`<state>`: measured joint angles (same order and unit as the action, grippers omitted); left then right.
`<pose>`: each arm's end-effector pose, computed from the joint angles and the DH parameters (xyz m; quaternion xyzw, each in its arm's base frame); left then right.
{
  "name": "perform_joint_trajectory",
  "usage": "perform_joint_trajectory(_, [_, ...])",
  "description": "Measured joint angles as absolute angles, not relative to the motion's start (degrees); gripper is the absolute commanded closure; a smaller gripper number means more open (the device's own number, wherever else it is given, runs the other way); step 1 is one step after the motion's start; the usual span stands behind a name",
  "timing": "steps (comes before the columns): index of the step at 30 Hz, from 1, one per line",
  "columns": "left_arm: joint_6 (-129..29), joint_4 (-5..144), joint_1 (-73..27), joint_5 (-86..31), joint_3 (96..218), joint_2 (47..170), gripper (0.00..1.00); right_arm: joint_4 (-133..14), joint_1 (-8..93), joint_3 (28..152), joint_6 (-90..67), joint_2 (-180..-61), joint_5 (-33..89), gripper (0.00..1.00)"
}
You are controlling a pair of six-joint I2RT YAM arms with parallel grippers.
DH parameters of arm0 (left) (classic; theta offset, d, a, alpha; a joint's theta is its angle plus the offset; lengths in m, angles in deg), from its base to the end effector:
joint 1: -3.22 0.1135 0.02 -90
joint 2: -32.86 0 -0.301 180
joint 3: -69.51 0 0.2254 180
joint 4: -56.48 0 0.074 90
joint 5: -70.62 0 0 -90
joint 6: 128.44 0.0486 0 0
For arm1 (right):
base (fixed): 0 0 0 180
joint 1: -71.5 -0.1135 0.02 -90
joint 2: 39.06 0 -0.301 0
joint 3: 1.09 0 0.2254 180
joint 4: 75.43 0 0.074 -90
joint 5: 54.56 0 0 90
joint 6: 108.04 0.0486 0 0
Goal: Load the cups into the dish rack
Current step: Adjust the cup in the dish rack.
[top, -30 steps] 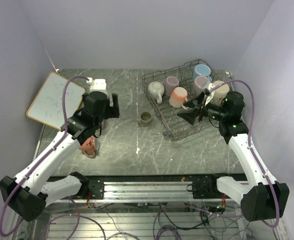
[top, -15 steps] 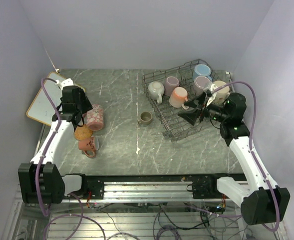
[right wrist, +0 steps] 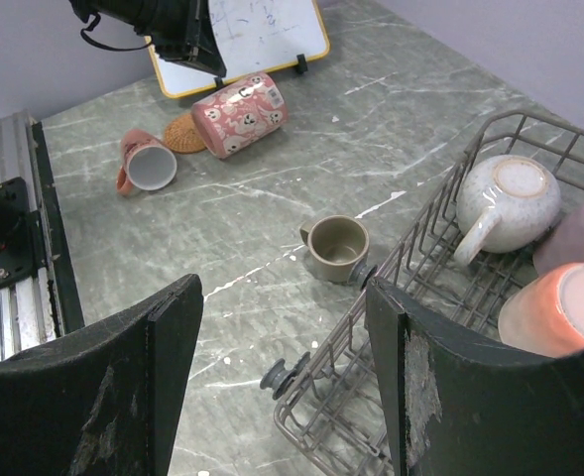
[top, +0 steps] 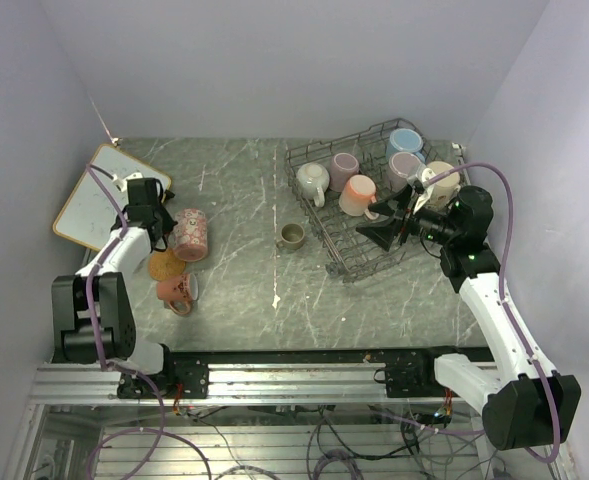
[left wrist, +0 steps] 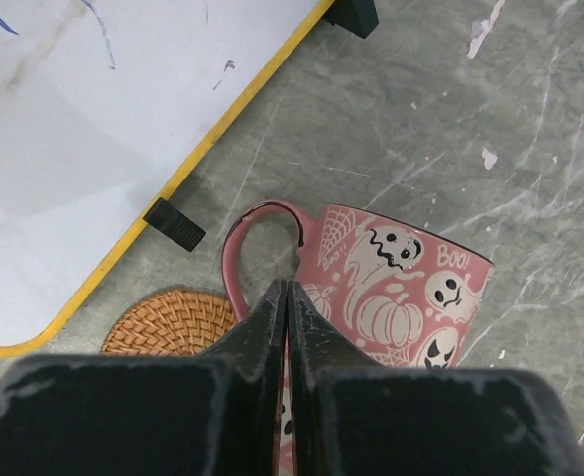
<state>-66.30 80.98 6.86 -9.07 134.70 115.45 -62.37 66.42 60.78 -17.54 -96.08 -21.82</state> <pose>0.2858 0.0269 0.2632 -0.2821 0.8654 -0.0049 0.4141 0.1757 0.0567 0.3707 -0.3399 0.6504 0.3897 0.5563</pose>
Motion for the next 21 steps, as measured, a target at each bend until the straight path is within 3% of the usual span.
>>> perform_joint_trajectory(21, [-67.9,75.31,7.16,-19.76,133.52,120.74,0.85,-62.79,66.42,60.58,-16.95,-96.08,-21.88,0.34])
